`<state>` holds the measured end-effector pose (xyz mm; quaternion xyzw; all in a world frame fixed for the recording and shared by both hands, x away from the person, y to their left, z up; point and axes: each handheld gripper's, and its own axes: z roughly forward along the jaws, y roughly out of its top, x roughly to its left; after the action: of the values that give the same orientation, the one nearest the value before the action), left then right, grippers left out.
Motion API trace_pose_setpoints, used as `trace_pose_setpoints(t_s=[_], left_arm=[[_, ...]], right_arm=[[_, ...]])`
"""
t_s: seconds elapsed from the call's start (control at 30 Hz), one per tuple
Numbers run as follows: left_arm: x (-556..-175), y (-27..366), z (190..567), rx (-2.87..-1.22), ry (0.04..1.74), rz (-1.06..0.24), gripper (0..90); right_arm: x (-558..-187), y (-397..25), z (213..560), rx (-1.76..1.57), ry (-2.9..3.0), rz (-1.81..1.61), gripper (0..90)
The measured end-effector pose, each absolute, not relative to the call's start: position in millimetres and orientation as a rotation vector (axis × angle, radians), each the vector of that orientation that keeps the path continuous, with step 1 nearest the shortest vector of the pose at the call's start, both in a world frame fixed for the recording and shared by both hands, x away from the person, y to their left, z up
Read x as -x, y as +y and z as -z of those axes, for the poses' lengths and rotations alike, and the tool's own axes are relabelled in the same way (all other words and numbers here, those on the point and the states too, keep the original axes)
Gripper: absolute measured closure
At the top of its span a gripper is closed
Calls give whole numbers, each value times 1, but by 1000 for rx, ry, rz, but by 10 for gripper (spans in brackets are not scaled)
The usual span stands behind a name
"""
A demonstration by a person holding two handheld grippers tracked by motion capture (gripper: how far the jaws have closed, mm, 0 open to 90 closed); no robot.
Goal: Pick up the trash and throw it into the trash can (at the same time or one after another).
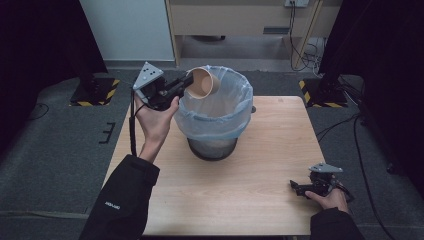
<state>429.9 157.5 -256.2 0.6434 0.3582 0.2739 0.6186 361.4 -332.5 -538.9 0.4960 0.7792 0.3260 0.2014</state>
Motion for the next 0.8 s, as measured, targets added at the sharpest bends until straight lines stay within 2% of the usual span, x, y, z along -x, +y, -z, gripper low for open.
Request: trace_pose_setpoints(t_s=[0.23, 0.27, 0.47, 0.5, 0.6, 0.67, 0.8], left_arm=[[-456, 155, 271, -1508, 907, -651, 824], [-459, 154, 275, -1506, 914, -655, 726], [-455, 158, 284, -1509, 914, -673, 538], [-452, 160, 285, -1510, 915, -671, 538], [-435, 175, 292, -1505, 910, -676, 430], [-424, 186, 297, -1513, 907, -694, 408], [-390, 220, 323, -1526, 947, -710, 306]], right_arm=[[-362, -333, 539, -1383, 2176, -911, 8], [-362, -333, 539, -1383, 2176, -911, 8], [-362, -333, 539, -1385, 2177, -912, 8], [-362, -333, 539, -1385, 2177, -912, 8], [-362, -333, 539, -1381, 2180, -909, 8], [-362, -333, 539, -1381, 2181, -909, 8], [-361, -333, 539, -1381, 2181, -908, 8]])
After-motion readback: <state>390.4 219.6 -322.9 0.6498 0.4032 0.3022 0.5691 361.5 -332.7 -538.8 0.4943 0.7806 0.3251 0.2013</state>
